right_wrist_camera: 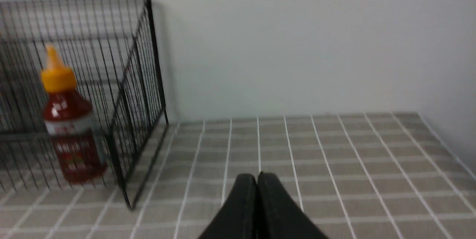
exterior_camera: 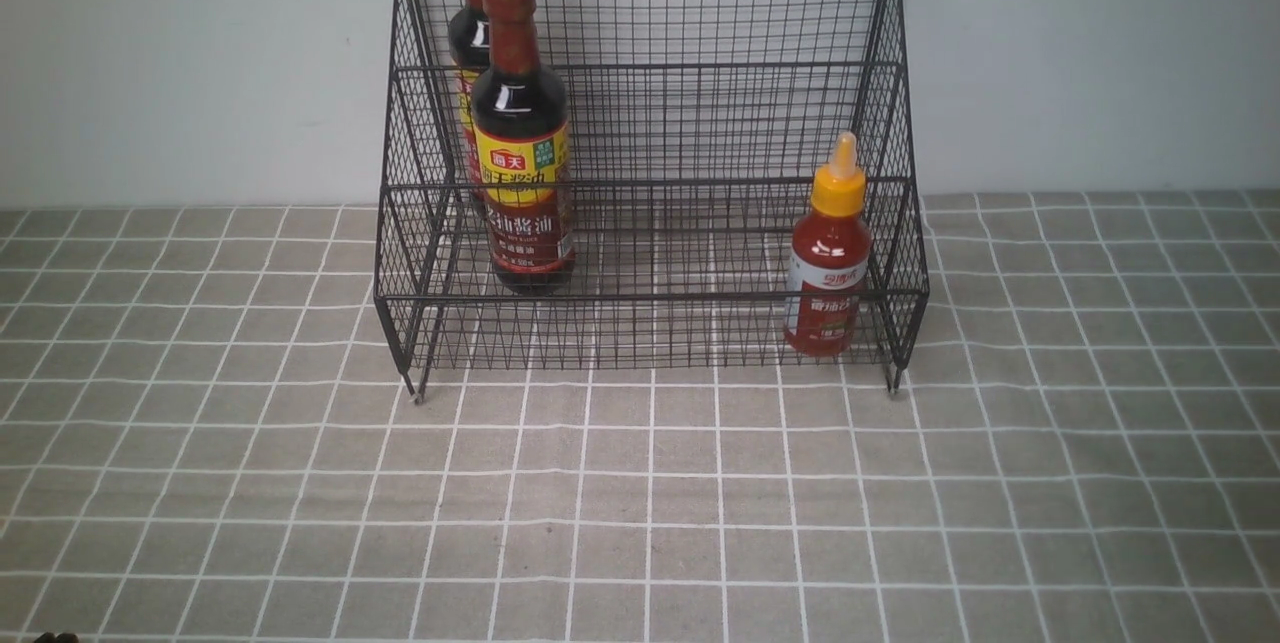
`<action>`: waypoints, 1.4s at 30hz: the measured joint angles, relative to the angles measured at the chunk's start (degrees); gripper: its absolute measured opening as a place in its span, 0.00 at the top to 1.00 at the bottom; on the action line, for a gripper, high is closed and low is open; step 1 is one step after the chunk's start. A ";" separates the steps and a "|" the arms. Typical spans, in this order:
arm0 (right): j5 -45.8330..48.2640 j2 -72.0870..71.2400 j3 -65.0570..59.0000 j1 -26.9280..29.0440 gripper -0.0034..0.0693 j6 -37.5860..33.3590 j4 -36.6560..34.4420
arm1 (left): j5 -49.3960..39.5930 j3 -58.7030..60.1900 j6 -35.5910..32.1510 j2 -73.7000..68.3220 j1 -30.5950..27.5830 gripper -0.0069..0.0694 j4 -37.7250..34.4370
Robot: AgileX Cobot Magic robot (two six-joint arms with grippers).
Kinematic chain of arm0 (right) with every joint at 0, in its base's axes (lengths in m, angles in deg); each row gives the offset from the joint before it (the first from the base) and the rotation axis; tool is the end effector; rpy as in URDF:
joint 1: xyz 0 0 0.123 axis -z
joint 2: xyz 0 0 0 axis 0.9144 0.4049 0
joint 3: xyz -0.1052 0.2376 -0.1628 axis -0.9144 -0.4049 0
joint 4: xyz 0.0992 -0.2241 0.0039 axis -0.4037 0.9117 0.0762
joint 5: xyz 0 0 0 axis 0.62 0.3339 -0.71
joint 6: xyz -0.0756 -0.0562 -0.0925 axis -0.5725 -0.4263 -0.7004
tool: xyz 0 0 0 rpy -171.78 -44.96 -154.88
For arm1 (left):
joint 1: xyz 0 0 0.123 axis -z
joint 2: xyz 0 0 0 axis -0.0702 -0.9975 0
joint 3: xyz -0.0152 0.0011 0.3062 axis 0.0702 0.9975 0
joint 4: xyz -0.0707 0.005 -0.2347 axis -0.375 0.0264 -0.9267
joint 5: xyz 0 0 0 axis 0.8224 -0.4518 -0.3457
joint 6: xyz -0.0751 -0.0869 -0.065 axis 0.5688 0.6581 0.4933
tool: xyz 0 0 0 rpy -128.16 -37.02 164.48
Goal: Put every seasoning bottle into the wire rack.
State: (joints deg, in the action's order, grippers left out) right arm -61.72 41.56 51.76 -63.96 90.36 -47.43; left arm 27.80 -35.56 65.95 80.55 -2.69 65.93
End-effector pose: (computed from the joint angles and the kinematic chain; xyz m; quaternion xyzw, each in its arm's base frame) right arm 0.0680 -0.0012 0.1972 0.0419 0.7664 0.0173 0.6408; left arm 0.0633 -0.0022 0.1583 0.0308 0.8053 0.0051 0.5920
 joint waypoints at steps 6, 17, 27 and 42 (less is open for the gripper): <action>4.30 -2.75 -4.49 -0.25 0.97 -0.91 -0.10 | -0.12 0.00 0.00 0.03 0.00 0.92 0.00; 4.55 -2.93 -4.45 -2.19 0.97 -2.62 -1.28 | -0.17 -0.05 0.00 0.03 0.00 0.92 0.05; 4.76 -2.93 -4.39 -2.19 0.97 -2.62 -1.53 | -0.17 -0.05 0.00 0.03 0.00 0.92 0.05; 4.76 -2.93 -4.39 -2.19 0.97 -2.93 -1.53 | -0.17 -0.05 0.00 0.03 0.00 0.92 0.05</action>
State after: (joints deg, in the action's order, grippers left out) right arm -56.96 38.63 47.37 -66.16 87.43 -48.96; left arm 27.63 -35.61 65.95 80.58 -2.69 65.98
